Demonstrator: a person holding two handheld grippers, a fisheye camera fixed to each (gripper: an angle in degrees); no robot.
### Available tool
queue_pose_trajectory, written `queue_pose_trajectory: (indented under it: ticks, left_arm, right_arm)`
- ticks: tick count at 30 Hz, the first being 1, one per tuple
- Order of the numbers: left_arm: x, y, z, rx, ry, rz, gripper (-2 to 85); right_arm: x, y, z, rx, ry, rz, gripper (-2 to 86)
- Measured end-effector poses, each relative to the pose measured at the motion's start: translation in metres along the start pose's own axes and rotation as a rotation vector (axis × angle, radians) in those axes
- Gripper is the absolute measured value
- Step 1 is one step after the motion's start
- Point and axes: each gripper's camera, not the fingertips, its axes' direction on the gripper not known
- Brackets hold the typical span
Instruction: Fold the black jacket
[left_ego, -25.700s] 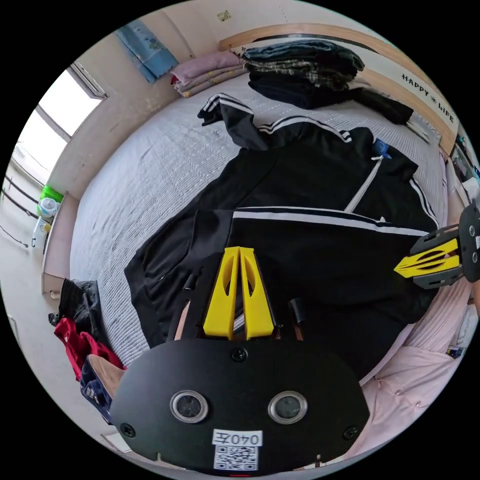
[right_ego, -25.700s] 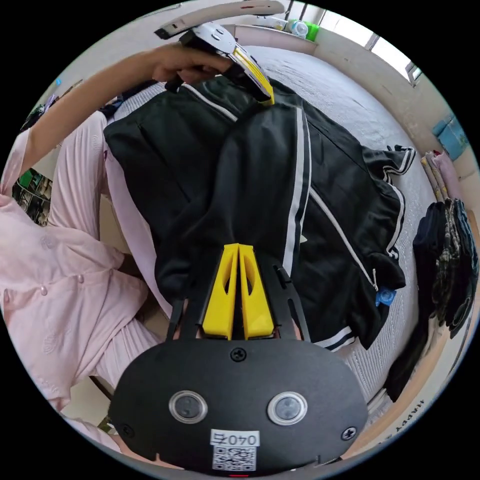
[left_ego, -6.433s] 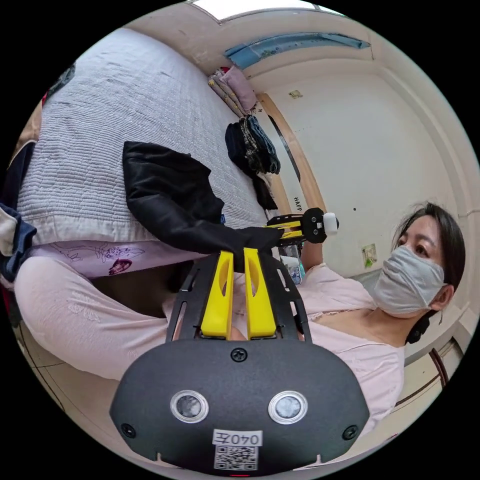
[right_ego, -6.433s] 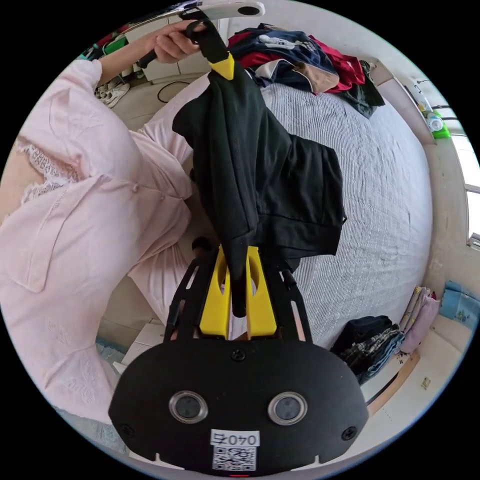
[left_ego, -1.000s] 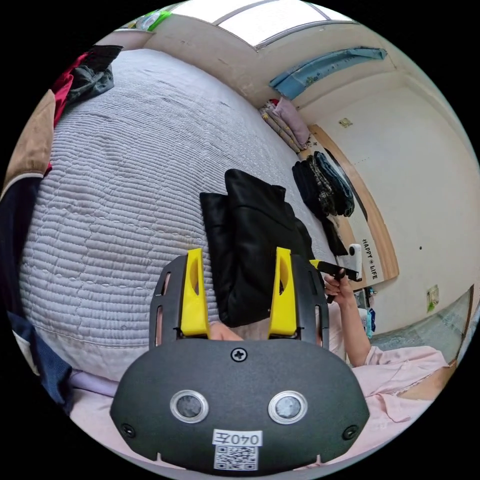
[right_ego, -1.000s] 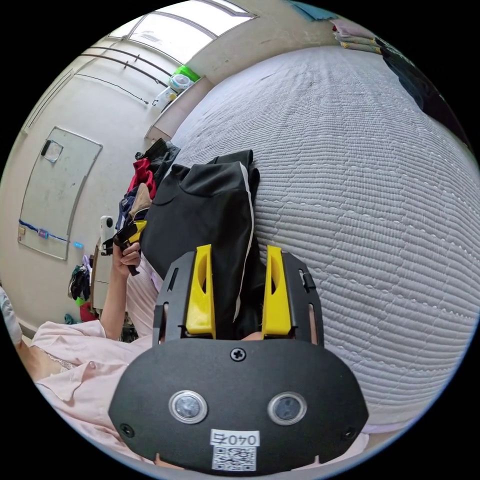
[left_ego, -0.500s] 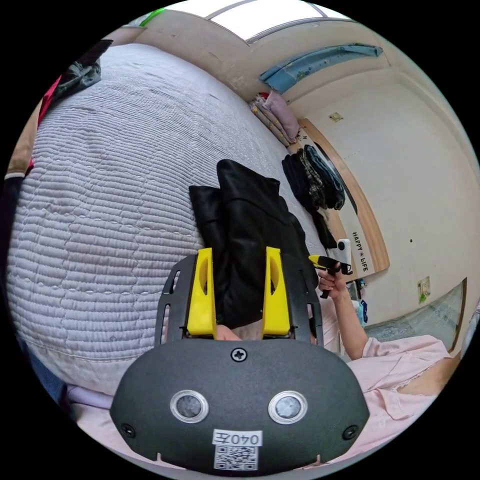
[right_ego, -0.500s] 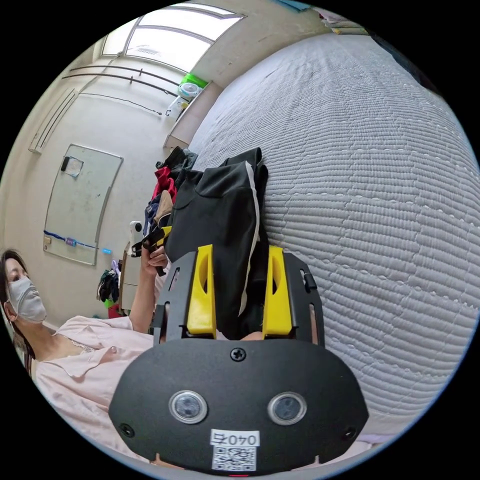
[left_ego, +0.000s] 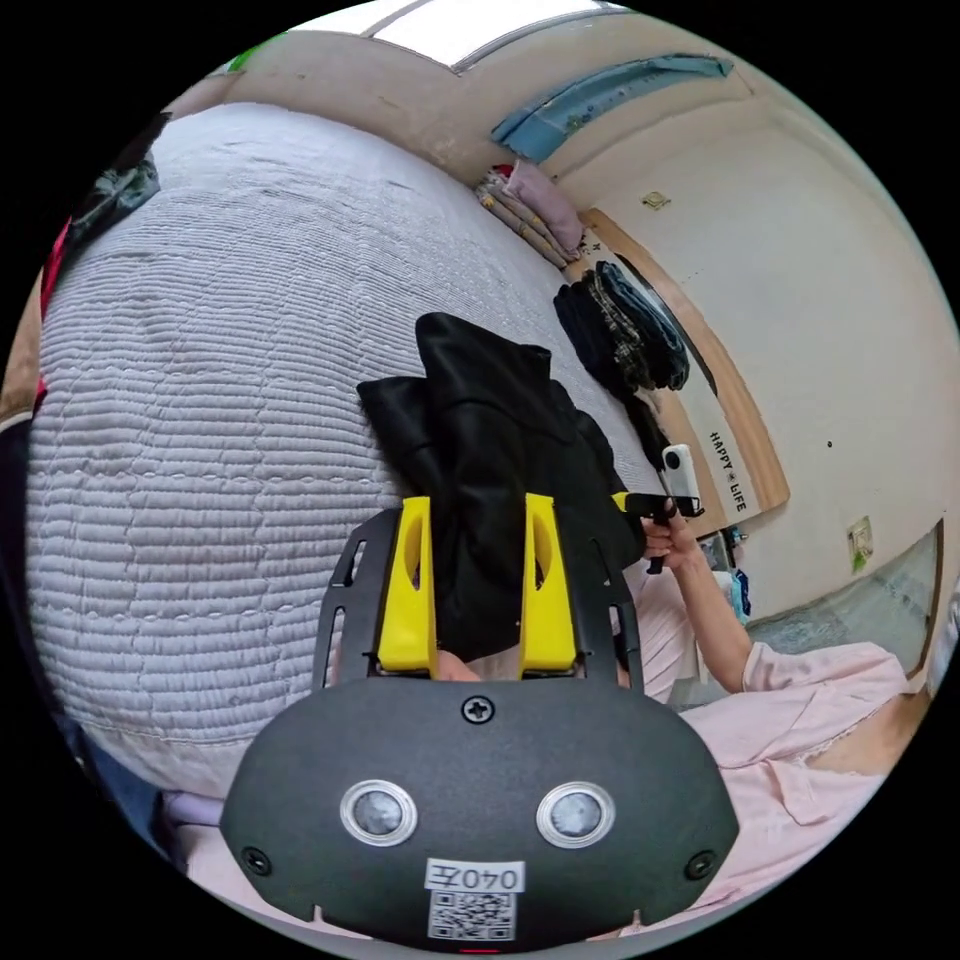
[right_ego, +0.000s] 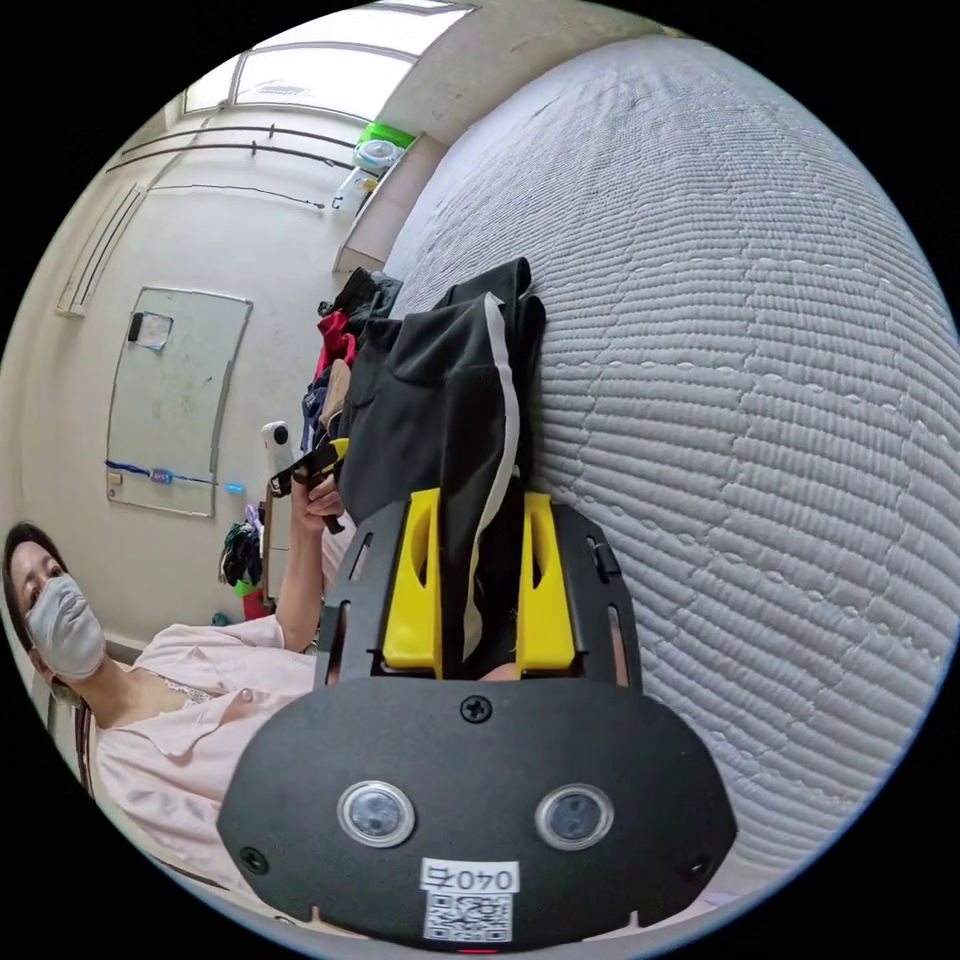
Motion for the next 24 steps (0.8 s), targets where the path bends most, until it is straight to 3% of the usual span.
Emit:
queue_pose_trajectory:
  ticks: [4,9,13,20,24]
  left_arm:
    - [-0.001,-0.004,0.013,-0.045,0.02,0.028,10.1]
    - [0.044,0.011,0.013,-0.03,-0.132,0.138,7.3]
    - [0.085,0.032,0.028,-0.029,-0.149,0.189,6.7]
    - [0.188,0.06,0.137,-0.097,-0.138,0.336,6.4]
    - [0.254,0.06,0.224,-0.173,-0.098,0.431,6.4]
  right_arm:
    - [-0.023,-0.005,0.031,-0.049,0.061,-0.029,8.4]
    - [-0.071,0.001,0.059,-0.028,0.156,-0.092,5.8]
    - [-0.119,0.012,0.073,-0.022,0.333,-0.171,5.5]
    - [-0.154,0.053,0.092,-0.103,0.753,-0.219,5.4]
    - [-0.132,0.077,0.085,-0.113,0.88,-0.171,5.3]
